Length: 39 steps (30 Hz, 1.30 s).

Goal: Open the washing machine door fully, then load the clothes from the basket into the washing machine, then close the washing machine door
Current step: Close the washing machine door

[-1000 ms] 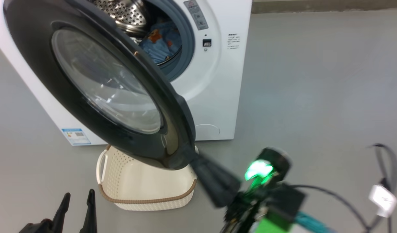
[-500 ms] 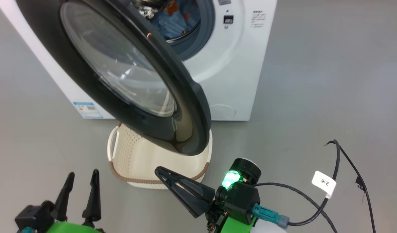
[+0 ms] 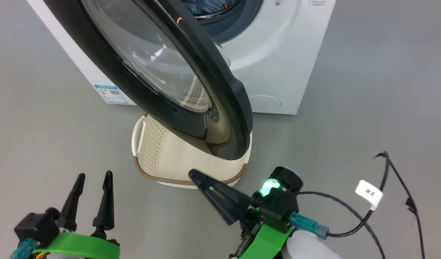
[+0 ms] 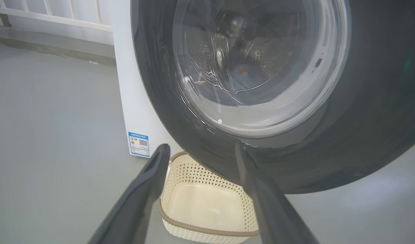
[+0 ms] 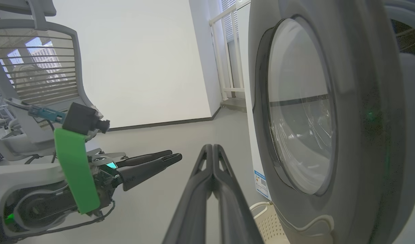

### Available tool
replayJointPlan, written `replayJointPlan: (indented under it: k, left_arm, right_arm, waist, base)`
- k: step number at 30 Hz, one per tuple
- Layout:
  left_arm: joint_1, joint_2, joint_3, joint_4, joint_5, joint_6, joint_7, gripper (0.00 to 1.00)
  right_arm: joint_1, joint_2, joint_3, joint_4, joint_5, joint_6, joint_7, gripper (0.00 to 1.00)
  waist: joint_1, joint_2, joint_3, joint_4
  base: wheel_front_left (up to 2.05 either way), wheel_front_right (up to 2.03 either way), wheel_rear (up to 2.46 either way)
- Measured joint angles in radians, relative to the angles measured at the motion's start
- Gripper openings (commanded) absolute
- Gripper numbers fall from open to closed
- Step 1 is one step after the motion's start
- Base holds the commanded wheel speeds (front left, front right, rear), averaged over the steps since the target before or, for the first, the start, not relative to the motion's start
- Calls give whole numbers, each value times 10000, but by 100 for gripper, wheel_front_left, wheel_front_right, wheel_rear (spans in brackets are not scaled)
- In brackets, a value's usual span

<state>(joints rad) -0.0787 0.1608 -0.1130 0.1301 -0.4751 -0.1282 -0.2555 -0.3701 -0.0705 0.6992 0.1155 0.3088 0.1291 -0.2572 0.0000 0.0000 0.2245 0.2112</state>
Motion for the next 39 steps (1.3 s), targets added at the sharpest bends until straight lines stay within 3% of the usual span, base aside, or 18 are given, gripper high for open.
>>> replayJointPlan:
  k: [12,39]
  left_arm:
    - [-649,150,-163,-90,-466,0,0,100]
    - [-957,305,-658,-17,-1294,0,0,100]
  right_arm:
    - [-435,-10,-1306,31,-362,0,-2,0]
    - [-1234,8,-2648,662,-596,2,-2,0]
  waist:
    - [0,0,842,173]
    - [0,0,1504,403]
  base:
    - [0,0,0]
    - [0,0,0]
